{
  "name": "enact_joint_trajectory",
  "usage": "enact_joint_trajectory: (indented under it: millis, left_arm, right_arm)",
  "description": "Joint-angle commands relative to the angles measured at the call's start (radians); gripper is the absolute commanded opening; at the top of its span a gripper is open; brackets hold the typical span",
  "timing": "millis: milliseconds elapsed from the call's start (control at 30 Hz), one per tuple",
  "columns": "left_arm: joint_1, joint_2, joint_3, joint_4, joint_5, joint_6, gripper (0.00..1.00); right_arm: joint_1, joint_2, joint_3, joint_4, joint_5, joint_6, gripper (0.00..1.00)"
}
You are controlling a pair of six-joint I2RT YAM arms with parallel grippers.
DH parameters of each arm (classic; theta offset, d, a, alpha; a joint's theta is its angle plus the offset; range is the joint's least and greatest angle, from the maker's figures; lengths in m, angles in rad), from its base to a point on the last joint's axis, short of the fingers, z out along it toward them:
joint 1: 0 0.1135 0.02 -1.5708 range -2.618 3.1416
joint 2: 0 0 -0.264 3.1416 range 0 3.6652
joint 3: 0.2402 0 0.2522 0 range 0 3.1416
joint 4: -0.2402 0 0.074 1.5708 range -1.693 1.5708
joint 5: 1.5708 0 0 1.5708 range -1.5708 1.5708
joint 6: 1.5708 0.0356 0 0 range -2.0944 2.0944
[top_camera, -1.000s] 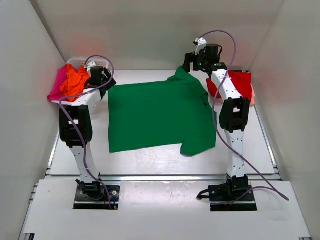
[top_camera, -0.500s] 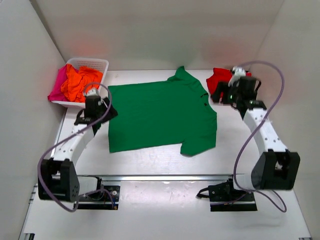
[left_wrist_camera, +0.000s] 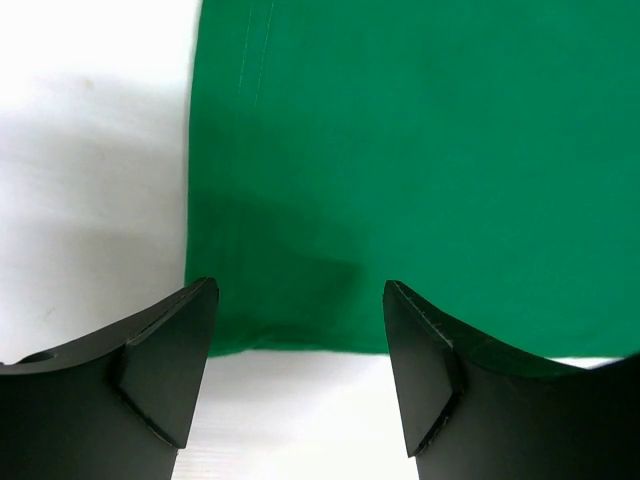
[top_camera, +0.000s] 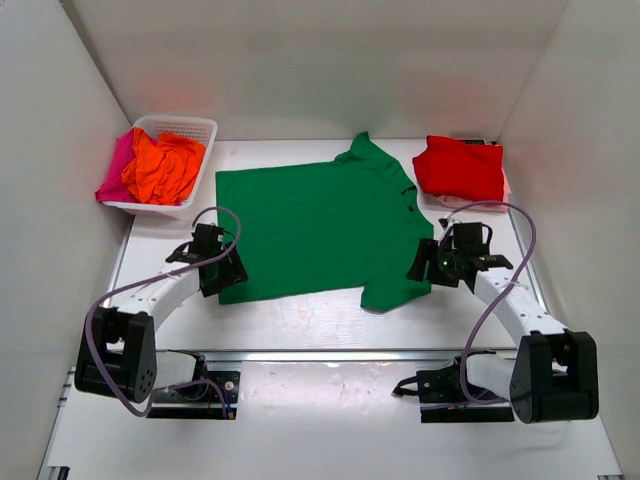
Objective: Fold and stack the t-shirts
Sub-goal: Grap the side of the flattened tshirt closest away from the robot with both arms
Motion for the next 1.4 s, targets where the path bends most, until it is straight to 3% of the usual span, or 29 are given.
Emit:
enact_joint_trajectory:
  millis: [0, 233, 567, 600, 633, 667, 700, 733, 767, 800, 967, 1100, 1133, 1267, 1367]
  left_arm:
    - [-0.015, -0.062, -0.036, -0.027, -0.027, -0.018, 0.78]
    - [-0.022, -0.089, -0.067, -0.069, -0.036, -0.006, 0.79]
    - [-0.063, -0.035, -0.076, -0.066, 0.004, -0.021, 0.8]
    - [-0.061, -0.036, -0.084, -0.063, 0.009, -0.014, 0.73]
    - [-0.063, -0.042, -0.081, -0.053, 0.006, -0.017, 0.49]
    - [-0.063, -0.046, -0.085, -0.041, 0.006, -0.012, 0.07]
    - [-0.055, -0.058, -0.093, -0.032, 0.003, -0.021, 0.0]
    - [-0.058, -0.065, -0.096, -0.032, 0.0, -0.018, 0.0]
    - [-0.057, -0.069, -0.093, -0.029, 0.003, -0.018, 0.0]
    - [-0.043, -0.075, -0.092, -0.036, 0.004, -0.018, 0.0]
    - [-0.029, -0.09, -0.087, -0.035, 0.015, 0.005, 0.0]
    - [-0.04, -0.085, -0.085, -0.033, 0.023, -0.004, 0.0]
    - [-0.037, -0.088, -0.085, -0.032, 0.026, 0.0, 0.0]
    - [-0.025, -0.092, -0.091, -0.027, 0.032, 0.002, 0.0]
    - [-0.028, -0.079, -0.095, -0.017, 0.039, 0.006, 0.0]
  right_arm:
    - [0.0, -0.045, -0.032, -0.003, 0.04, 0.042, 0.6]
    - [-0.057, -0.076, -0.061, -0.032, 0.047, 0.027, 0.64]
    - [0.006, 0.077, -0.064, 0.07, 0.079, 0.076, 0.69]
    - [0.024, 0.094, -0.073, 0.072, 0.103, 0.094, 0.7]
    - [0.029, 0.105, -0.081, 0.087, 0.081, 0.09, 0.69]
    - [0.029, 0.108, -0.091, 0.096, 0.062, 0.096, 0.61]
    - [0.023, 0.119, -0.087, 0.107, 0.029, 0.1, 0.43]
    - [0.025, 0.125, -0.075, 0.095, 0.007, 0.093, 0.31]
    - [0.043, 0.11, -0.055, 0.062, -0.001, 0.097, 0.1]
    - [0.054, 0.089, -0.04, 0.046, 0.001, 0.096, 0.0]
    - [0.022, -0.001, 0.094, -0.043, -0.074, 0.116, 0.0]
    - [-0.018, 0.065, 0.148, 0.035, -0.173, 0.102, 0.16]
    - [-0.012, 0.123, 0.161, 0.094, -0.209, 0.082, 0.33]
    - [-0.001, 0.16, 0.165, 0.153, -0.252, 0.044, 0.42]
    - [0.011, 0.139, 0.134, 0.126, -0.201, 0.028, 0.42]
